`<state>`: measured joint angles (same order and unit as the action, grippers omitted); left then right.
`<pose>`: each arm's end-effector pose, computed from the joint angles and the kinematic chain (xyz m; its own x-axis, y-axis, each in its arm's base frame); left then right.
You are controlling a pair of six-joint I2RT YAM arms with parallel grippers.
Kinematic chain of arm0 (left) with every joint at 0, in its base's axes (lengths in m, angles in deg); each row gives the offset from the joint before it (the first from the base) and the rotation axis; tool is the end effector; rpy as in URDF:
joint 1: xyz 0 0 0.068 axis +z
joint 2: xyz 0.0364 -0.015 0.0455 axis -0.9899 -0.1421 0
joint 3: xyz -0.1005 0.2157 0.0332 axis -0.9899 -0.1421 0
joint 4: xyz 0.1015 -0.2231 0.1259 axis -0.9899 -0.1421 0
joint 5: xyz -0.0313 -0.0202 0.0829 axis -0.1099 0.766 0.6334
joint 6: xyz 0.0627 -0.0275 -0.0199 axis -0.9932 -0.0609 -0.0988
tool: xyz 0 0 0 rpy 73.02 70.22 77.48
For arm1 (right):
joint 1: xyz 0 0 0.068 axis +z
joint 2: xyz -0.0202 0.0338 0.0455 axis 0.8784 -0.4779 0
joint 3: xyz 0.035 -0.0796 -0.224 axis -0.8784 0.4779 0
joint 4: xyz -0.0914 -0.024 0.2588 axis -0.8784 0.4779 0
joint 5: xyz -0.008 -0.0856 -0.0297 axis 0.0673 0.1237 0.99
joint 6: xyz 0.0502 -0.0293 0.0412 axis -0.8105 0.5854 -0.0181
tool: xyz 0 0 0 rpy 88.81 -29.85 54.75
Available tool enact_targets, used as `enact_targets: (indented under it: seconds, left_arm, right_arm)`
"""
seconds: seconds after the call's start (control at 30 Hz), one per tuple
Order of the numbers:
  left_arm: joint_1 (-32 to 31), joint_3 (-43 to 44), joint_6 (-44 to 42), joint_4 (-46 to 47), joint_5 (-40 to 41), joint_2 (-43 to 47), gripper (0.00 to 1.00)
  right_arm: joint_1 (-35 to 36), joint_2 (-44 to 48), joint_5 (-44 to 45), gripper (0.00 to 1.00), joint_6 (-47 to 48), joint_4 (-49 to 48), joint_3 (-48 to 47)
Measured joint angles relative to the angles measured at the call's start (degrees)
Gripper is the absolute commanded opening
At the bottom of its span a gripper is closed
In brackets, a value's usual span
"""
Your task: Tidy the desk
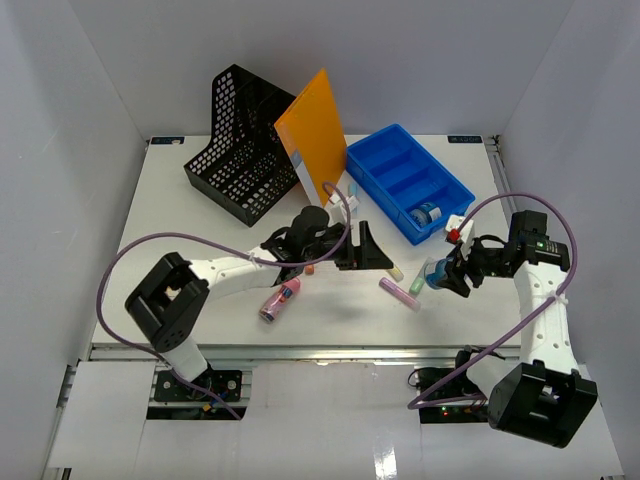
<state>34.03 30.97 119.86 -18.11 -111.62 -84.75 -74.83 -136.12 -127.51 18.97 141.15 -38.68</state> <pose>0.2407 -0.3077 0.1826 -0.8879 -0.0247 -0.4593 0.4192 0.3678 -0.8301 0.2176 -0.0092 0.2364 -0.1877 -0.6444 -0.7413 -0.8801 0.4455 -0.1644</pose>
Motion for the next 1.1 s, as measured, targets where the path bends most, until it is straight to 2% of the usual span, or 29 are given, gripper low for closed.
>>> enact_targets:
  seconds: [0.2,0.5,1.1]
  left_arm:
    - [-4.0,11.4,0.0,0.3,-1.7,-10.2,0.98]
    - [-8.2,18.5,-0.7,-2.4,-1.8,-14.2,0.98]
    - [-9.5,21.1,-0.4,-4.8,1.3,-14.5,0.98]
  right_arm:
    - [0.6,0.5,-7.6,0.12,6.8,6.3,-0.8]
    - [1.2,1.6,-12.4,0.12,8.0,7.3,-1.2]
    - [1.9,3.9,-10.1,0.10,3.9,2.4,-0.3]
